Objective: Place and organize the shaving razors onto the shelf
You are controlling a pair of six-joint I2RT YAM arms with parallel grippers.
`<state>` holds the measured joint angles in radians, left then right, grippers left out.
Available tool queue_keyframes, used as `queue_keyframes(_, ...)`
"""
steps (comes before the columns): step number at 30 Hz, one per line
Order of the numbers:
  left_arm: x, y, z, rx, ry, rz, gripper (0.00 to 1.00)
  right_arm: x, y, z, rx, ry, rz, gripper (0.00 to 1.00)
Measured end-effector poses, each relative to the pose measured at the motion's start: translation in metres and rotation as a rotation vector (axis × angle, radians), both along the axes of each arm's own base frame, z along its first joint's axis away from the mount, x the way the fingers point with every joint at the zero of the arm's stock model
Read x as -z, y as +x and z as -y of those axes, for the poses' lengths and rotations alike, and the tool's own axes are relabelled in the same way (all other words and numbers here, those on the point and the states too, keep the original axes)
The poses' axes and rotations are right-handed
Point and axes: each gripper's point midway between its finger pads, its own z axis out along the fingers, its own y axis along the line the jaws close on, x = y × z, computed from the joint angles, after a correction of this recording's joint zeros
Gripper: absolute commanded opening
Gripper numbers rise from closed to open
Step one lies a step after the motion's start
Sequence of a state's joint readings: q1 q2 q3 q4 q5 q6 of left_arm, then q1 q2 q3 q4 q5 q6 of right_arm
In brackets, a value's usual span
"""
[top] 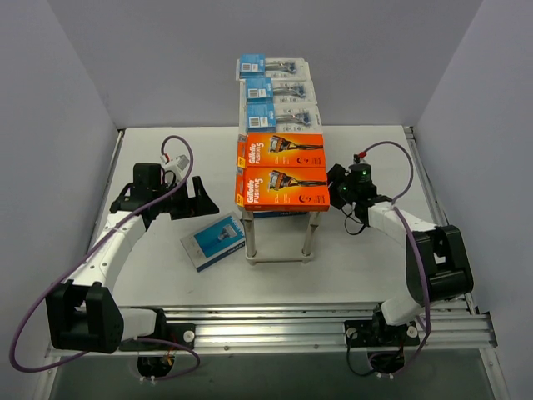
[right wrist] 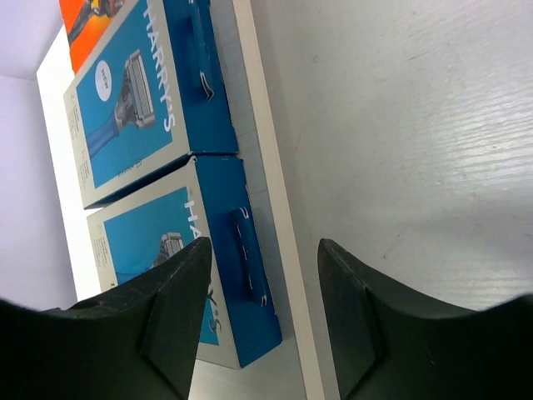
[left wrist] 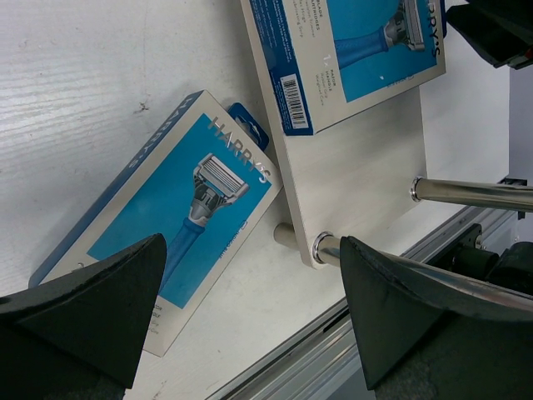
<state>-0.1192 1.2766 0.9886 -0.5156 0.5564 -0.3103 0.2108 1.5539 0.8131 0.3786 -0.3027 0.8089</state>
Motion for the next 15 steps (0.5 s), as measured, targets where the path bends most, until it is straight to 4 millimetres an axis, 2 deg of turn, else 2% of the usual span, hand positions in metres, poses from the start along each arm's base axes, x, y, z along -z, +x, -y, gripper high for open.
queue_keyframes(9, 0.002, 0.001, -0.003, -0.013, 0.012, -0.004, 0.94, -0.019, 0.002, 0.025, 0.040, 0.002, 0.006, 0.53)
queue_keyframes(15, 0.018, 0.006, -0.009, -0.040, 0.055, -0.058, 0.94, -0.043, 0.000, 0.039, 0.042, -0.009, 0.041, 0.54)
